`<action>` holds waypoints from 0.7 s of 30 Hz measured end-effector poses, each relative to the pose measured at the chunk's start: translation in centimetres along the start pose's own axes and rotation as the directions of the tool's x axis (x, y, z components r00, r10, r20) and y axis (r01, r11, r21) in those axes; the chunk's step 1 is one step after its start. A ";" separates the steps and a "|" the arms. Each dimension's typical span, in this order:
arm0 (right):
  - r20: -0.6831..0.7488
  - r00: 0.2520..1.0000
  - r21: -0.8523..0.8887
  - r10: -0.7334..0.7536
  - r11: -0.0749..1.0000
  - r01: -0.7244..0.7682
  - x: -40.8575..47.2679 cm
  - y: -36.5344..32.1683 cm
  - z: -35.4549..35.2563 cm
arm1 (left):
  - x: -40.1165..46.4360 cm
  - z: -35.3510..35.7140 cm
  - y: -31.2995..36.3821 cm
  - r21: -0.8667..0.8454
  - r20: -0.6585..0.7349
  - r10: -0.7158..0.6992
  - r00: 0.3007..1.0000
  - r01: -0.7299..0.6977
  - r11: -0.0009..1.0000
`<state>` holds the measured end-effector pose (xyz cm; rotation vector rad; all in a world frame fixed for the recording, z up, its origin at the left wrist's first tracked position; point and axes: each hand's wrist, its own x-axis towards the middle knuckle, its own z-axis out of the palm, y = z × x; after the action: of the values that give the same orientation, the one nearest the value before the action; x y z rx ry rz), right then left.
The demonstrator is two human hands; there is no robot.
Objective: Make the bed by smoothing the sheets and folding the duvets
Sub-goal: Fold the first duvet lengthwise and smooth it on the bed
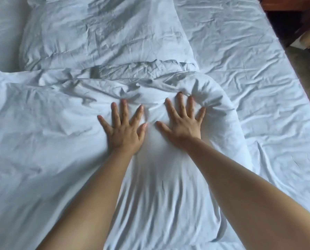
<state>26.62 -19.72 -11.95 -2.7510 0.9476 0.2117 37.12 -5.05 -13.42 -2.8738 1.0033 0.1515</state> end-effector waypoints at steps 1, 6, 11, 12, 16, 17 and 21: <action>0.005 1.000 0.003 0.000 1.000 0.000 0.8 -0.1 0.2 | 0.8 0.4 -0.3 0.002 -0.011 -0.006 1.000 0.006 1.000; 0.088 0.996 0.004 0.004 1.000 -0.004 4.9 -0.2 1.7 | 4.2 2.7 -1.0 0.001 0.004 0.006 1.000 -0.006 1.000; 0.218 0.976 0.026 0.017 0.999 -0.023 7.0 -0.2 0.8 | 6.6 2.1 -1.6 -0.046 0.205 0.067 0.976 -0.059 0.997; 0.224 0.974 0.017 0.021 1.000 -0.025 6.4 -0.2 0.6 | 6.3 1.7 -1.8 -0.063 0.242 0.074 0.967 -0.061 0.996; 0.224 0.973 -0.003 0.050 0.999 -0.051 1.8 -0.9 0.3 | 2.7 0.3 -1.8 -0.085 0.283 0.099 0.954 -0.078 0.993; 0.220 0.974 0.011 0.059 0.998 -0.063 0.4 -1.2 0.2 | 1.4 -0.1 -1.9 -0.085 0.288 0.102 0.952 -0.080 0.993; 0.196 0.978 0.082 0.069 0.993 -0.087 -6.3 -3.0 0.0 | -4.8 -1.2 -3.1 -0.077 0.315 0.129 0.940 -0.110 0.991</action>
<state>23.55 -13.69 -10.16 -2.5583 0.9876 0.4304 35.40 0.22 -11.40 -2.7118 1.1198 0.6430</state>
